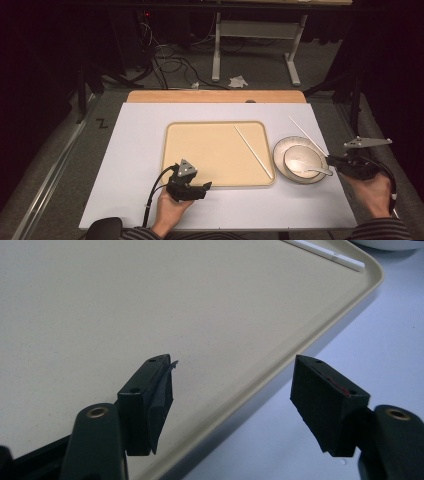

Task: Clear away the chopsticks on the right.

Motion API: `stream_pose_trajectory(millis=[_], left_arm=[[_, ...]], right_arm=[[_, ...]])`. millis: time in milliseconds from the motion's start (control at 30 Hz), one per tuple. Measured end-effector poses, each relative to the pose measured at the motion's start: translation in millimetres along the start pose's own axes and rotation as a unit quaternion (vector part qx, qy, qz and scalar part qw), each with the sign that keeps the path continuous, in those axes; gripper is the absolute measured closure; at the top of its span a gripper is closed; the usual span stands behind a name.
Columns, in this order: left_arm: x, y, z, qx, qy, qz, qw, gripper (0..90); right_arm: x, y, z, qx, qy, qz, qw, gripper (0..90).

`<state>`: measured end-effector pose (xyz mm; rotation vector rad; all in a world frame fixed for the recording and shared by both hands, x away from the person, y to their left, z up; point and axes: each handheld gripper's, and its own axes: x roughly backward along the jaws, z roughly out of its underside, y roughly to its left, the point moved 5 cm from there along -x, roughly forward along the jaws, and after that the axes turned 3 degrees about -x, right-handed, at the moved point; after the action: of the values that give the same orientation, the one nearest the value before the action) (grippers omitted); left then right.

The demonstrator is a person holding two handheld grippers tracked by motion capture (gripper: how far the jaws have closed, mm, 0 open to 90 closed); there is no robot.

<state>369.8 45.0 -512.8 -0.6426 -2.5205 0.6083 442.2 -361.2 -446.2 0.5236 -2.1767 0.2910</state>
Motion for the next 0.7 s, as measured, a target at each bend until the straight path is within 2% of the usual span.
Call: stream_pose_trajectory(millis=[167,400,633,700], left_arm=[[-1.9,-1.2,1.1,-0.011,0.005,0.002,0.9999,33.4],[-4.9,-3.2,2.0,-0.014,0.009,0.005,0.9998,33.3],[-8.4,-6.1,3.3,-0.019,0.01,0.01,0.9997,33.4],[-8.7,-6.7,3.5,-0.02,0.012,0.011,0.9997,33.4]], right_arm=[[9.4,7.1,4.5,-0.001,-0.006,0.005,1.0,85.7],[20.3,13.1,13.3,0.002,-0.012,0.003,0.9999,85.7],[30.1,26.1,20.8,0.006,-0.019,0.006,0.9998,85.7],[32.9,35.4,22.7,0.013,-0.019,0.002,0.9997,85.7]])
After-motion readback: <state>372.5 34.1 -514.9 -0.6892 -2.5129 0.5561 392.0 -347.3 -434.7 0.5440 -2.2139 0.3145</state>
